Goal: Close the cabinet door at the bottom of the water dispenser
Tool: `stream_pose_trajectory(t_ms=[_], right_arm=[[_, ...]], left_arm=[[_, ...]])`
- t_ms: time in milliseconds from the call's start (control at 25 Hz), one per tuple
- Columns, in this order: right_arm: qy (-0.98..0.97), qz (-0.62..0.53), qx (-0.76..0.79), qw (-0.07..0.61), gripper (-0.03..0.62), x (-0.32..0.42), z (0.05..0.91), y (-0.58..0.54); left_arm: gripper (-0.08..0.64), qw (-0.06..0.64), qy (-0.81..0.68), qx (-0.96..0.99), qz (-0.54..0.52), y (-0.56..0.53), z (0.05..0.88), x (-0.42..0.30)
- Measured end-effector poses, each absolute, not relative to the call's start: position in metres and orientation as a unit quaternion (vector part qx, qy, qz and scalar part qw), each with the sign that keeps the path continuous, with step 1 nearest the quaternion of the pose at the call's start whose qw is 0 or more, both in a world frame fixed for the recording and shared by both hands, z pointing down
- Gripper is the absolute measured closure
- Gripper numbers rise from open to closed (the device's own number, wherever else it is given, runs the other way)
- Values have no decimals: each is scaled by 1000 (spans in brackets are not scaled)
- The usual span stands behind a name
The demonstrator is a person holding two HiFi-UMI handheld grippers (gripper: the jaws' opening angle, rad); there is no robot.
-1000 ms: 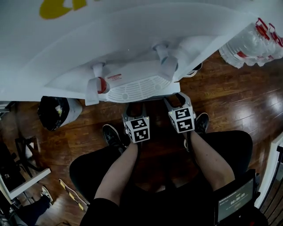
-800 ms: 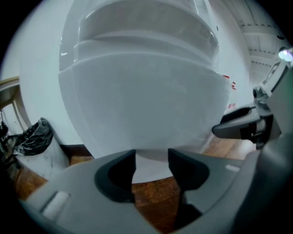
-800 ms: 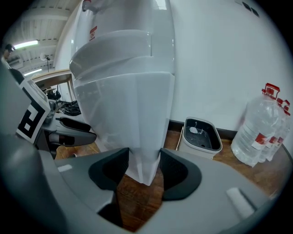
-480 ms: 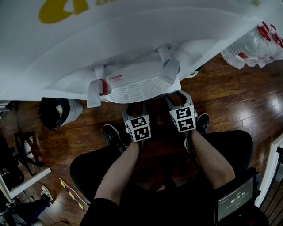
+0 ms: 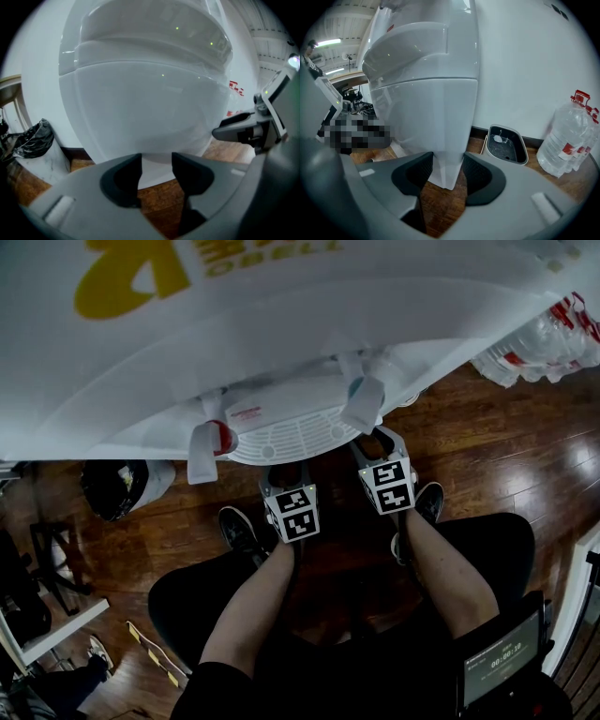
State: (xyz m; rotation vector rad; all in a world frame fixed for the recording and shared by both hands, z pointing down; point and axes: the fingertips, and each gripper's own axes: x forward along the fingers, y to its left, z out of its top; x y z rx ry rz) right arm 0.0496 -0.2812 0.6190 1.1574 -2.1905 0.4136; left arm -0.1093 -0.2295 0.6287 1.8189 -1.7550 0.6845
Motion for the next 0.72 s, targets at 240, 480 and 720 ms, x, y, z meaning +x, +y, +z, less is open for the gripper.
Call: stream_pose_trajectory(t_ms=[240, 480, 720], right_arm=[[-828, 153, 438, 314, 388, 50, 622, -286], [-829, 148, 441, 311, 387, 49, 620, -289], [-825, 154, 444, 314, 387, 50, 624, -290]], left_arm=[[345, 264, -645, 670, 254, -229, 629, -109], [354, 259, -648, 670, 252, -231, 628, -111], [356, 254, -640, 676, 260, -232, 632, -109]])
